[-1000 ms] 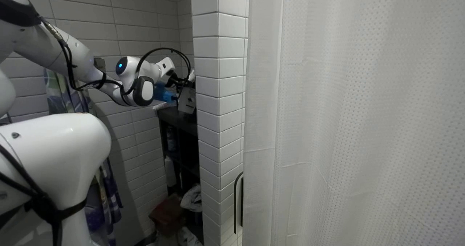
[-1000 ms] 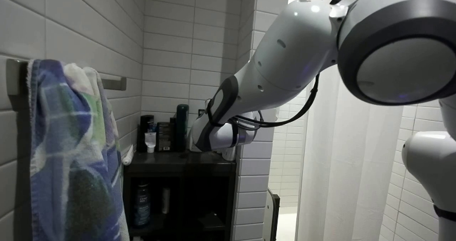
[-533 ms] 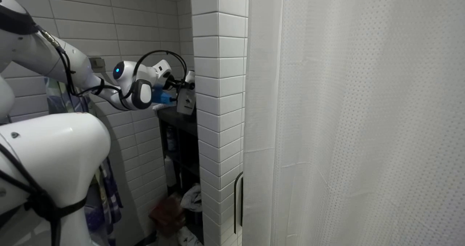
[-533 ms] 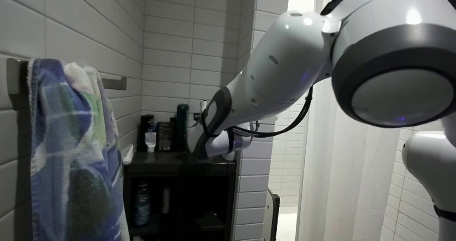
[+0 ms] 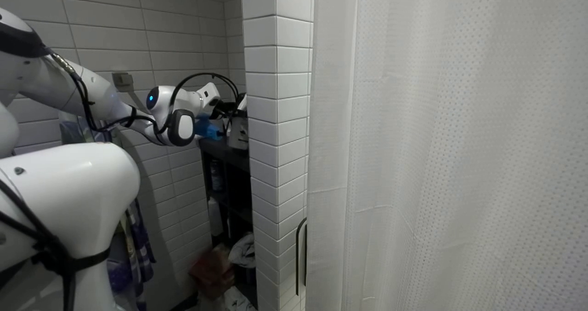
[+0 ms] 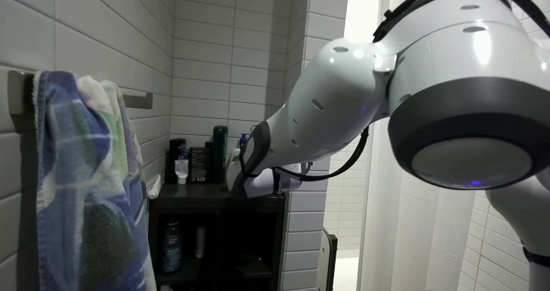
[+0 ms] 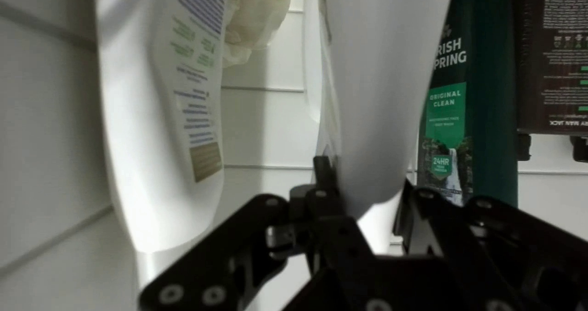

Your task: Move the white Nivea bottle on the left to the right

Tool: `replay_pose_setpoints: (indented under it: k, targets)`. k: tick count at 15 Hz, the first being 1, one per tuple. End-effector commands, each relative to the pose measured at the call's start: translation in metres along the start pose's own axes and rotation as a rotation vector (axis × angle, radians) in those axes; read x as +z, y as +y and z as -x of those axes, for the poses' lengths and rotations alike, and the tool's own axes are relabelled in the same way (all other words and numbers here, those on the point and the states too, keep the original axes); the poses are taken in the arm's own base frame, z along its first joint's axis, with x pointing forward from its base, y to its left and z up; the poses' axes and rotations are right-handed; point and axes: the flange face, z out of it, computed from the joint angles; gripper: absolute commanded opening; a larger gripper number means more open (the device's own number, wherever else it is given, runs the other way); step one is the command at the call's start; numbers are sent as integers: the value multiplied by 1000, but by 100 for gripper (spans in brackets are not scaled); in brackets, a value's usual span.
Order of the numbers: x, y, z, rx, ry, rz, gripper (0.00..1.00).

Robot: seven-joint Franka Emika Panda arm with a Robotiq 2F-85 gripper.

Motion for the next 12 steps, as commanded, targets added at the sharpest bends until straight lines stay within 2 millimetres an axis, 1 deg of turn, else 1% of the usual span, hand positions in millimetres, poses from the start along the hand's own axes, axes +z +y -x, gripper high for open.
replay_pose_setpoints:
  k: [1, 6, 12]
  targets:
    - [-1, 6, -12, 22, 87, 40, 7]
    - [2, 10, -8, 35, 111, 60, 7]
    - [3, 2, -6, 33, 126, 52, 7]
